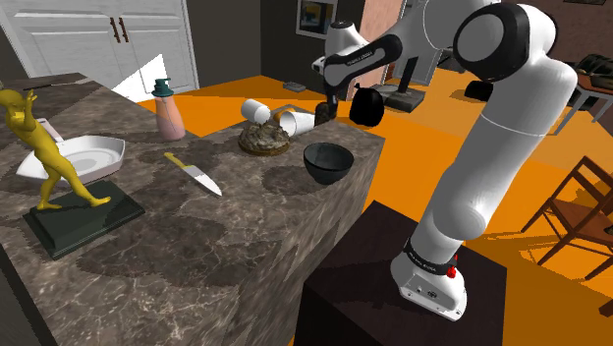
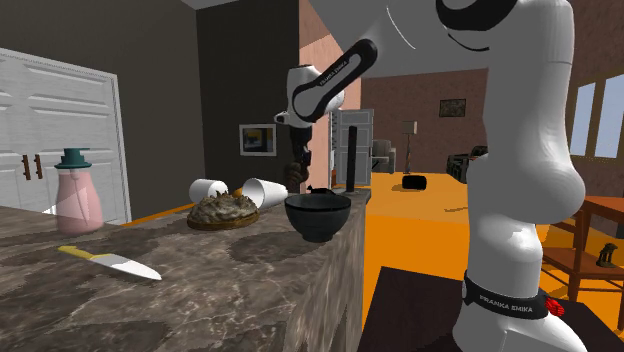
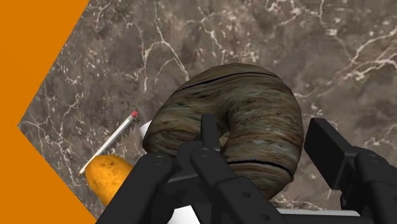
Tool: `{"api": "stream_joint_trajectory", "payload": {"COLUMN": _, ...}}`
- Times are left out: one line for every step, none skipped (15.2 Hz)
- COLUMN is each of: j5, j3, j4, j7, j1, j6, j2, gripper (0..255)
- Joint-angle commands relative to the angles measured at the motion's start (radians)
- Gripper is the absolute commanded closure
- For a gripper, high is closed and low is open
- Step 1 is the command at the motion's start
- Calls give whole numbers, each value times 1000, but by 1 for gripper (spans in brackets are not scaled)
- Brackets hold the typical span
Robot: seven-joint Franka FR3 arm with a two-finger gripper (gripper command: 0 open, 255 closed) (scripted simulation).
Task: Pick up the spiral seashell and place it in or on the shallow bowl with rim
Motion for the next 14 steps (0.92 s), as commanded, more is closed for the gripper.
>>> {"api": "stream_joint_trajectory", "payload": {"j5": -2, "j3": 3, "j4": 12, "j7": -3, "j1": 2, "j6": -27, "j2": -16, "gripper": 255}}
{"api": "stream_joint_trajectory", "payload": {"j5": 0, "j3": 4, "j4": 21, "j7": -7, "j1": 3, "j6": -40, "j2": -21, "gripper": 255}}
{"api": "stream_joint_trajectory", "payload": {"j5": 1, "j3": 5, "j4": 30, "j7": -10, "j1": 4, "j6": -53, "j2": -25, "gripper": 255}}
{"api": "stream_joint_trajectory", "payload": {"j5": 2, "j3": 6, "j4": 39, "j7": -13, "j1": 5, "j6": -66, "j2": -30, "gripper": 255}}
{"api": "stream_joint_trajectory", "payload": {"j5": 4, "j3": 6, "j4": 48, "j7": -17, "j1": 5, "j6": -79, "j2": -33, "gripper": 255}}
{"api": "stream_joint_trajectory", "payload": {"j5": 5, "j3": 7, "j4": 58, "j7": -20, "j1": 6, "j6": -92, "j2": -37, "gripper": 255}}
{"api": "stream_joint_trajectory", "payload": {"j5": 7, "j3": 8, "j4": 68, "j7": -23, "j1": 7, "j6": -105, "j2": -41, "gripper": 255}}
{"api": "stream_joint_trajectory", "payload": {"j5": 8, "j3": 9, "j4": 78, "j7": -27, "j1": 8, "j6": -117, "j2": -44, "gripper": 255}}
{"api": "stream_joint_trajectory", "payload": {"j5": 10, "j3": 10, "j4": 88, "j7": -30, "j1": 8, "j6": -130, "j2": -47, "gripper": 255}}
{"api": "stream_joint_trajectory", "payload": {"j5": 11, "j3": 11, "j4": 99, "j7": -34, "j1": 9, "j6": -143, "j2": -50, "gripper": 255}}
{"api": "stream_joint_trajectory", "payload": {"j5": 13, "j3": 12, "j4": 109, "j7": -37, "j1": 10, "j6": -156, "j2": -52, "gripper": 255}}
{"api": "stream_joint_trajectory", "payload": {"j5": 14, "j3": 13, "j4": 120, "j7": -41, "j1": 11, "j6": -168, "j2": -54, "gripper": 255}}
{"api": "stream_joint_trajectory", "payload": {"j5": 16, "j3": 13, "j4": 131, "j7": -44, "j1": 11, "j6": -181, "j2": -56, "gripper": 255}}
{"api": "stream_joint_trajectory", "payload": {"j5": 17, "j3": 14, "j4": 138, "j7": -47, "j1": 12, "j6": -189, "j2": -58, "gripper": 255}}
